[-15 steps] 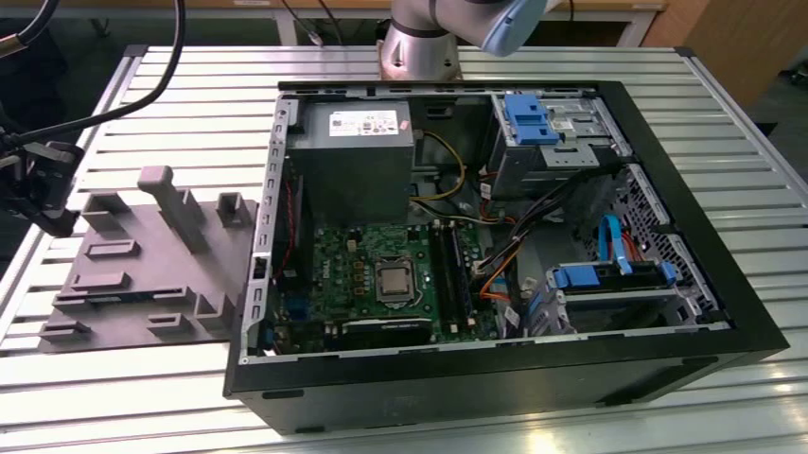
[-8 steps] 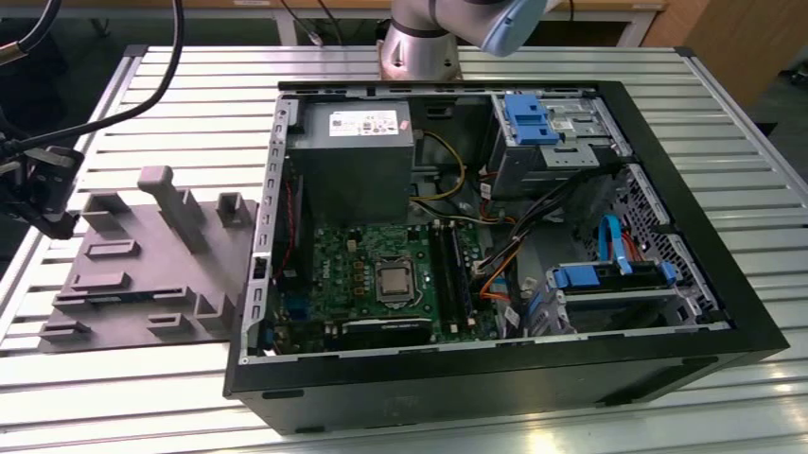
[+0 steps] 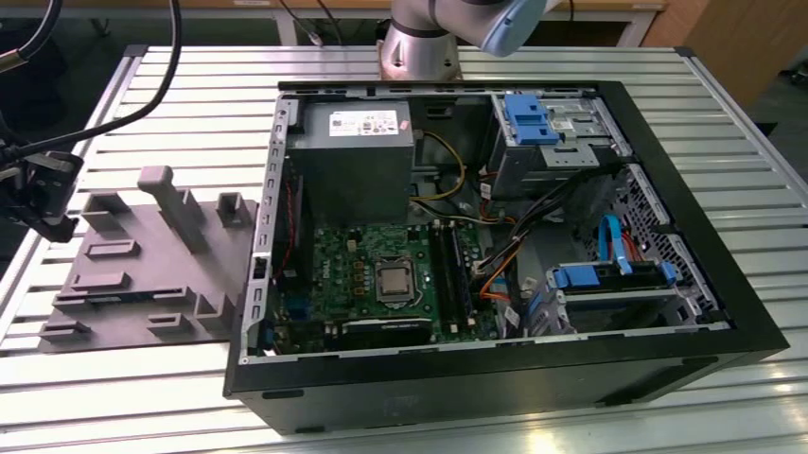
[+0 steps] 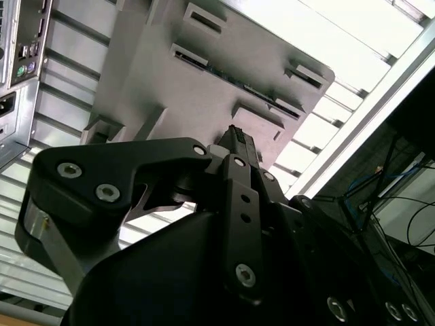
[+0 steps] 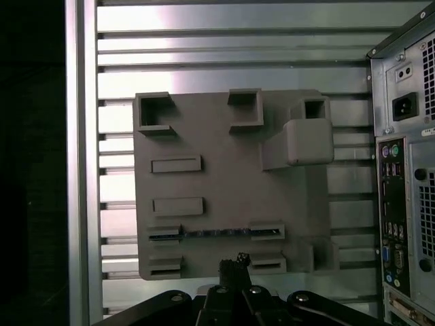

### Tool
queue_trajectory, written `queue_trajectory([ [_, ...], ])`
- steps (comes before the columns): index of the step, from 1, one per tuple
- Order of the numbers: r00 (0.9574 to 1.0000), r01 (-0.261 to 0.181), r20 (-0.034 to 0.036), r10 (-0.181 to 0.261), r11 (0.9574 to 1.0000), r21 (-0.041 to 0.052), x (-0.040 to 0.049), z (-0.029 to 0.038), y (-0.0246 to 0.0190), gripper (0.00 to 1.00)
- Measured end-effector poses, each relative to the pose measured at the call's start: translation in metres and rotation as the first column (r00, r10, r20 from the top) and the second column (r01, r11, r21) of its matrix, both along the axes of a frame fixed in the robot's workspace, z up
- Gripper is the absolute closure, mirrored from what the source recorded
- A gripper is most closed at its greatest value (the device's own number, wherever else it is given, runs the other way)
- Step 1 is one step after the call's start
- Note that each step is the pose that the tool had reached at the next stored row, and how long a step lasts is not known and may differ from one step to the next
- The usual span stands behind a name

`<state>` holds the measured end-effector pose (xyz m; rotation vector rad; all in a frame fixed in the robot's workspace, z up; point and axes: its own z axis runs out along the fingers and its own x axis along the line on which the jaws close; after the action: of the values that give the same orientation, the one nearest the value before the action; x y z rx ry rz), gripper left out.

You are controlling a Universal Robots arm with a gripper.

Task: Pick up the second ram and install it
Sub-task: 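Reach for the second ram, then pick up the second ram and move it above second insertion slot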

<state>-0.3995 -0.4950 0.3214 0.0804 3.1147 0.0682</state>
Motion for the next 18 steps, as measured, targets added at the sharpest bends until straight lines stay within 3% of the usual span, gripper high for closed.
queue_trajectory([
  [18, 1.0, 0.0, -0.0001, 0.0, 1.0, -0.0001, -0.0051, -0.007, -0.0001, 0.89],
])
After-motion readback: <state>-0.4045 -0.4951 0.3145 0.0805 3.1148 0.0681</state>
